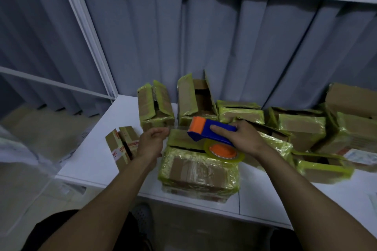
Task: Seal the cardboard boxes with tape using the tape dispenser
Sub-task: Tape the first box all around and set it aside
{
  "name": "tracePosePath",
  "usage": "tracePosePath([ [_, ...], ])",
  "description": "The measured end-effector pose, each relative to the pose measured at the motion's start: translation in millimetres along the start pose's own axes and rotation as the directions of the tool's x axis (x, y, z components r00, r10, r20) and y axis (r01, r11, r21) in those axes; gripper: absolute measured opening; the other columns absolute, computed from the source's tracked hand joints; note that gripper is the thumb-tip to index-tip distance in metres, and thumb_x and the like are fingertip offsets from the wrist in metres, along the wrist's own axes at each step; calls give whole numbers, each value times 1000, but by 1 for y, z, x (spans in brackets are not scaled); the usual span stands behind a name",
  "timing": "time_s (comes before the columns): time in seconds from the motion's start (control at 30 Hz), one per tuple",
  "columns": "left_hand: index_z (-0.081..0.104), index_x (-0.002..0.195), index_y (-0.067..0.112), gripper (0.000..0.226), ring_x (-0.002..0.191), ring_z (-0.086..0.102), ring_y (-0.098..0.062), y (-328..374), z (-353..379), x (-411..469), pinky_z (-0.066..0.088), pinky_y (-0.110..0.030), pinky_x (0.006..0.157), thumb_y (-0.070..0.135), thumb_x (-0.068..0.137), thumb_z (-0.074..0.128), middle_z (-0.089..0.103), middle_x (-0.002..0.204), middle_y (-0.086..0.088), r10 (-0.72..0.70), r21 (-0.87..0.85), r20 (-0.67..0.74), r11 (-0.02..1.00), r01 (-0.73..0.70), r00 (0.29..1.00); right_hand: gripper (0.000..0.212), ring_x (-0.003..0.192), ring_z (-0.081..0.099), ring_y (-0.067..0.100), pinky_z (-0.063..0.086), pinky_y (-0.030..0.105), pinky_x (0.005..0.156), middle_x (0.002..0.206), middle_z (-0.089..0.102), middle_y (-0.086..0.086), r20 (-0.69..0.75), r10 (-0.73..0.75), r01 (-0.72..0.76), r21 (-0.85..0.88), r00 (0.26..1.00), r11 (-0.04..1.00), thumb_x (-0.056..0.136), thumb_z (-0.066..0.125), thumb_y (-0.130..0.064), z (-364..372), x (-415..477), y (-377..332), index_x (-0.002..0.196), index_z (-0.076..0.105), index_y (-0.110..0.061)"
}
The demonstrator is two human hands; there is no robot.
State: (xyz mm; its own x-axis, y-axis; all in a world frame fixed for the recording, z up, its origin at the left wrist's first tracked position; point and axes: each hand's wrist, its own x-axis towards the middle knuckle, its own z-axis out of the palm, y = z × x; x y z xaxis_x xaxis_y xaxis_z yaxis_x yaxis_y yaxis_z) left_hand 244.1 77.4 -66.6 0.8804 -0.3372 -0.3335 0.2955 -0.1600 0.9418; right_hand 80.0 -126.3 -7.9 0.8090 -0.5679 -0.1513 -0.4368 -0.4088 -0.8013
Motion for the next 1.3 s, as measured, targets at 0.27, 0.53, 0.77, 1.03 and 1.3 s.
tracePosePath([
  [0.27,74,93,19,4,101,66,-18,-23,12,16,53,-53,96,20,91,70,73,103,-2,-69,-121,-17,990,66,997,61,40,53,7,37,23,50,46,57,-6,42,94,-91,-64,995,994,73,73,-74,0,18,11,62,62,-15],
  [0.53,72,87,17,8,93,65,-20,-21,32,2,54,-36,84,11,90,69,71,91,0,34,-66,-48,997,-37,998,63,48,60,9,42,25,55,55,66,-4,40,152,-145,-147,988,978,71,71,-78,-16,2,25,66,70,-16],
  [0.77,74,90,19,2,96,66,-19,-37,31,-13,54,-36,88,19,90,71,73,94,0,86,-30,-97,996,-90,992,62,52,59,12,41,25,56,57,64,-3,51,152,-138,-218,987,966,73,70,-78,-15,-9,23,67,66,-17],
  [1.03,75,88,25,7,94,62,-14,-19,1,-10,51,-40,81,20,90,70,71,99,6,-139,-49,-19,989,138,990,73,58,63,16,43,27,57,66,70,5,128,153,-116,-259,980,959,68,72,-81,-5,4,7,76,72,-8],
  [1.3,72,78,19,7,79,63,-20,-15,-37,-6,52,-36,76,17,85,75,70,85,-6,-120,12,-101,992,122,988,65,42,56,7,40,27,51,48,60,-3,170,41,30,-396,985,918,67,73,-80,16,17,-26,62,64,-16],
])
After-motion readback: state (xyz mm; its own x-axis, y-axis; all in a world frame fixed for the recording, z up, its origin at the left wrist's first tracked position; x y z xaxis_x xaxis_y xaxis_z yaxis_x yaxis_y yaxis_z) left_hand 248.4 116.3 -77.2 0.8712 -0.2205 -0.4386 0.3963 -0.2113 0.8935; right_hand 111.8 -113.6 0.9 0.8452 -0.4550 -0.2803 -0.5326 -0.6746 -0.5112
